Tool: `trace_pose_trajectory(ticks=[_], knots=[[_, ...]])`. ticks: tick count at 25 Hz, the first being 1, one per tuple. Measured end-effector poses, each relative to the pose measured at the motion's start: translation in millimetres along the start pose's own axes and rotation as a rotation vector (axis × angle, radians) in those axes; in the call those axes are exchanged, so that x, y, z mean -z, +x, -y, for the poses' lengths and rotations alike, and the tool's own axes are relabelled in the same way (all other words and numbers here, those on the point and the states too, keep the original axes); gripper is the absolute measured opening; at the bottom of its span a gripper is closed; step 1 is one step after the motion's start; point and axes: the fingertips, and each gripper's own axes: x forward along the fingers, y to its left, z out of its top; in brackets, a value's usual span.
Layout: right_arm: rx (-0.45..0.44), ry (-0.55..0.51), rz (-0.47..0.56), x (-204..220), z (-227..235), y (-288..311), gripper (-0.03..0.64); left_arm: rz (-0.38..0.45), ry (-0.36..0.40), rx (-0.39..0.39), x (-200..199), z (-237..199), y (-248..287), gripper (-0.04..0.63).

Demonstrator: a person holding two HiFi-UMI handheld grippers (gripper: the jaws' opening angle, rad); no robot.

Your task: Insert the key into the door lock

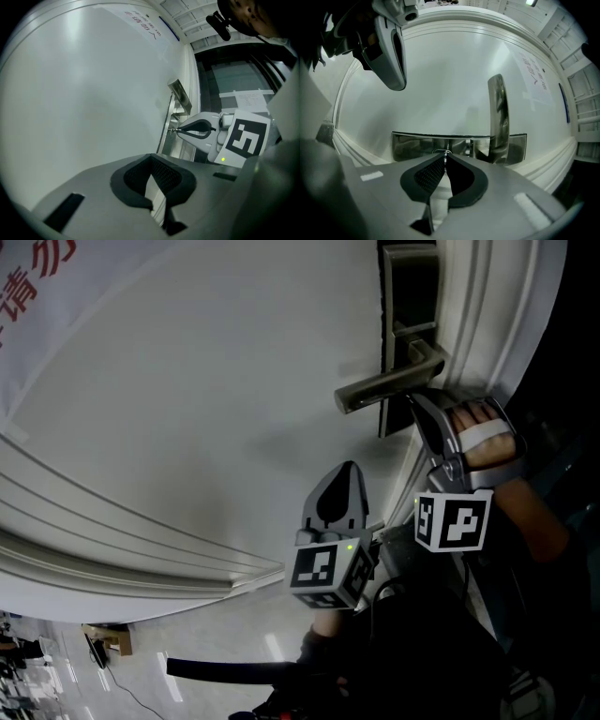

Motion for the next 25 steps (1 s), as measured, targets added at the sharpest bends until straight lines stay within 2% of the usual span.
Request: trace_pose_trajectory(ticks=[6,9,15,18,23,25], knots=[[0.020,0.063,0.047,-1,-2,-2,0.015,-0.023,0.009,-0.010,1,-1,-3,0.000],[0.028,0.116,0.068,-1,0,-3,0.015,-0.074,0.002,-0.041,1,-1,-6,0.000],[0.017,0.242,0.095,8,0,-21,0.020,-0.015,0.028,-0.031,0,1,-5,0.000],[0.008,0.409,0.108,15,2,-35,0.017,-0.022,0.030,-0.040,1,2,-8,0.000],[-0.009,0.842,0.200,18,6,-50,0.002,-0.029,0.046,-0.042,1,6,-11,0.000],[-0.024,0.969,0.222,19,2,-53,0.002,-0.031,0.052,-0.041,2,9,-11,0.000]])
